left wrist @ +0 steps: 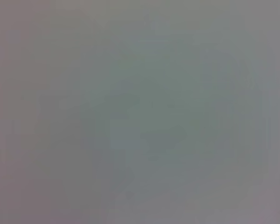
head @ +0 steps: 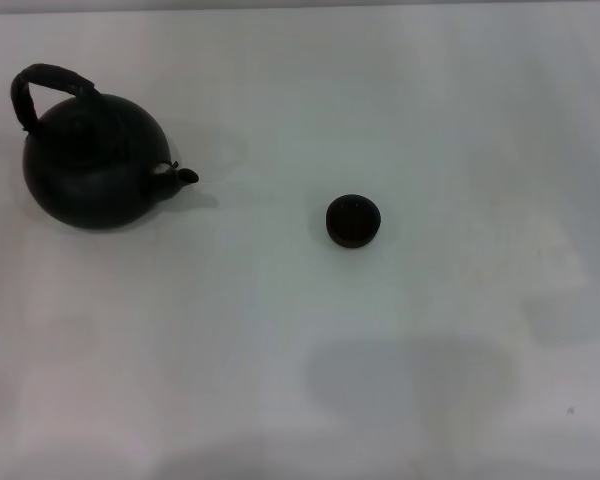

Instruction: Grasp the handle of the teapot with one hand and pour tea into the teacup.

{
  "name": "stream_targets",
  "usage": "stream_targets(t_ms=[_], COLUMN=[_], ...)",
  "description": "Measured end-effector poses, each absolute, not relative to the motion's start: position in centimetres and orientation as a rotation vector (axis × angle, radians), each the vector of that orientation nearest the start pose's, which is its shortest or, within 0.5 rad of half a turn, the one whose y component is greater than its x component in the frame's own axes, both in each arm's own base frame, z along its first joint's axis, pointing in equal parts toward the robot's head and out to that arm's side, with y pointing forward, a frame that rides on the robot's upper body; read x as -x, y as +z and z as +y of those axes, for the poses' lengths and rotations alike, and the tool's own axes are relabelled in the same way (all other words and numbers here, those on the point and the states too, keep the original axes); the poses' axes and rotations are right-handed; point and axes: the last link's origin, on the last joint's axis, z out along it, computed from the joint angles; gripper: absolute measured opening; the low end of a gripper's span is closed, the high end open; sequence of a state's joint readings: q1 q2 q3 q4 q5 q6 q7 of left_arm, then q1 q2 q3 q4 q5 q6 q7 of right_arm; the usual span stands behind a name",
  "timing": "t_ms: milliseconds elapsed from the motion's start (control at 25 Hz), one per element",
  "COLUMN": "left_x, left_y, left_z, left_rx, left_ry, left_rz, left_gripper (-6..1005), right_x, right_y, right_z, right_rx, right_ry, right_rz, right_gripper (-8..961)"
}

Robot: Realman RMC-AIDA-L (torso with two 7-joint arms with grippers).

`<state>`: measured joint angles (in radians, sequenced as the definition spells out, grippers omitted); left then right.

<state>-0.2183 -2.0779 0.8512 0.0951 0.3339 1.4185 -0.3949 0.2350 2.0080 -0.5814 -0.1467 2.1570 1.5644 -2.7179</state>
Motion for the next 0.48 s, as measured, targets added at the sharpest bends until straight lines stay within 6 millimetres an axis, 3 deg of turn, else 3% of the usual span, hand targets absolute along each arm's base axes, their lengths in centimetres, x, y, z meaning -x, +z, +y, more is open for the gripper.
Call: stream_targets(t_ms=[280,480], left_x=[40.2,40.3], left_y=[7.0,7.3], left_z=[25.5,26.4], left_rx=[1.076,1.033], left_ry=[-0.796,-0.802], left_rz=[-0.634,-0.655], left_gripper=[802,801], right_x=[-37.3,-36.9], right_y=[6.8,6.3], right_z=[25.6,27.5], right_rx=[1.551,1.561], right_ry=[0.808,0.801], right_rz=[0.358,0.392], right_gripper=[841,840])
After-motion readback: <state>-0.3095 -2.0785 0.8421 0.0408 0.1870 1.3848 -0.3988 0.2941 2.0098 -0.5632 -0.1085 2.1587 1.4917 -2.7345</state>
